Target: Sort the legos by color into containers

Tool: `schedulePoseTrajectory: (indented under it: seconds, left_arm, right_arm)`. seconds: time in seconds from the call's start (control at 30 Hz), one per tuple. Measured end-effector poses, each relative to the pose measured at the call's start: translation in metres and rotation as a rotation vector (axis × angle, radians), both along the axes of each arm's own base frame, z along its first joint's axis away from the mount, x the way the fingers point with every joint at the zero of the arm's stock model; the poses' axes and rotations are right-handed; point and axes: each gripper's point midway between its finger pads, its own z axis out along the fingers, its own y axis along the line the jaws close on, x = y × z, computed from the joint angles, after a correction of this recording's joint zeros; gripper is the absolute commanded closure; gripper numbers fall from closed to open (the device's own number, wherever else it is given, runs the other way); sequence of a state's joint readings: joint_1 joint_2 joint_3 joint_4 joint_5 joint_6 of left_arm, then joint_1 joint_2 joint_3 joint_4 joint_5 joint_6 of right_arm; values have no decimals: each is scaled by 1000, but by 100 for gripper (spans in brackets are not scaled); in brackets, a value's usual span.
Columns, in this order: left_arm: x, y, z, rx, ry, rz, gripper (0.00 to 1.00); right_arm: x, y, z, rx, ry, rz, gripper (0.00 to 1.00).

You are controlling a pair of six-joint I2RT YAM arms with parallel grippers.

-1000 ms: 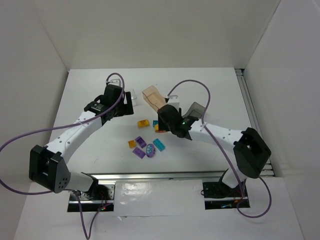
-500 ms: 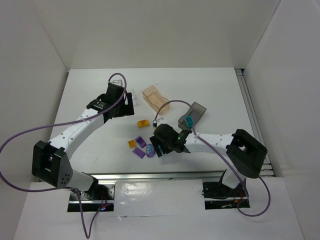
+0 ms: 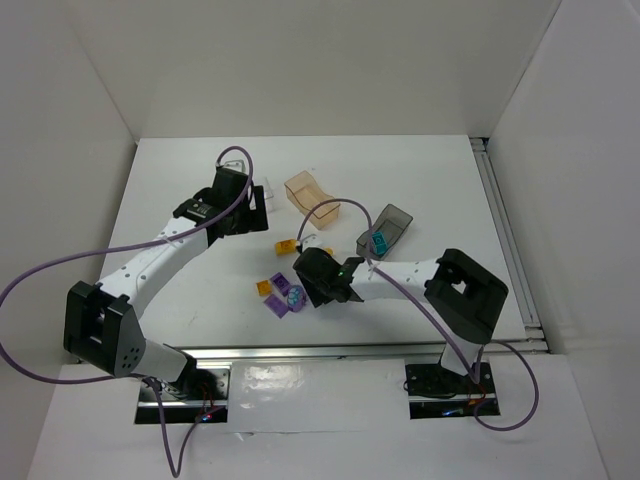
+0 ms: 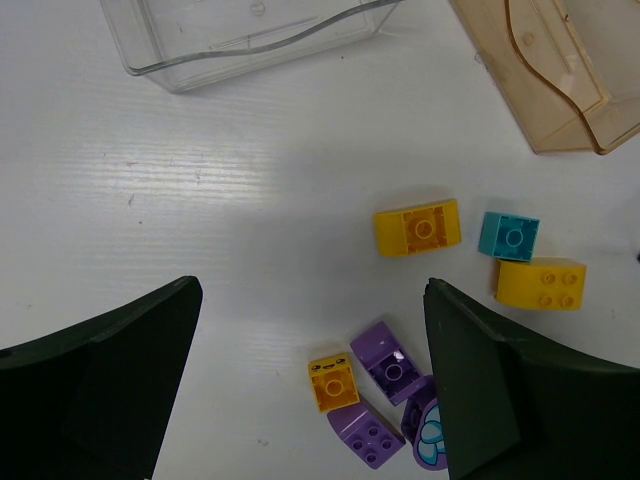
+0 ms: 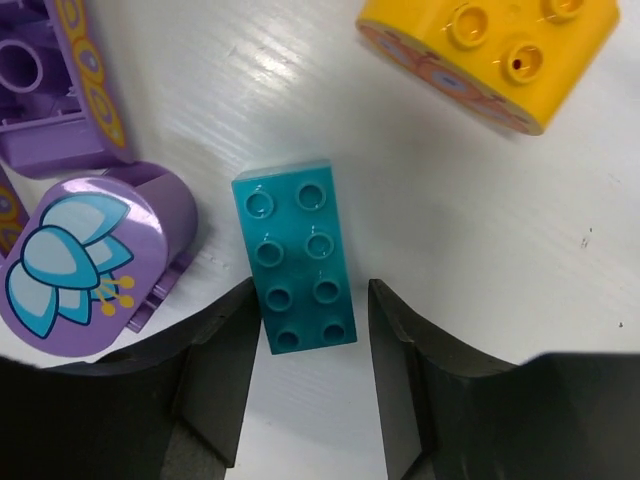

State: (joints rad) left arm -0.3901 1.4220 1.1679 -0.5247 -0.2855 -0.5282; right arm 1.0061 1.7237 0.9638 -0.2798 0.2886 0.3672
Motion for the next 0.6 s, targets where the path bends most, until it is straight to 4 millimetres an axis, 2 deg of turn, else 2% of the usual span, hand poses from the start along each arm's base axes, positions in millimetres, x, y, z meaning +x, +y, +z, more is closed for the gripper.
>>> schedulePoseTrajectory:
  seconds: [0.13,0.2,0.37,0.47,0.53,0.6]
  left_arm:
    - [0,0,0,0,0,0,0]
    - [0,0,0,0,0,0,0]
    - [0,0,0,0,0,0,0]
    - [0,0,0,0,0,0,0]
    - [0,0,0,0,-1,1,0]
    - [0,0,0,1,-1,1,0]
  right_arm:
    - [5,-3,3,-10,-26,-20,48]
    - [9,-6,11,-7,-55,-41,49]
    - [28,-16,58,76,-181,-165,49]
    - [49,-35,94,155,-259,-292,49]
    - [68,-57,116,210,-301,-406,53]
    - [85,-83,128,239,-330,-513,54]
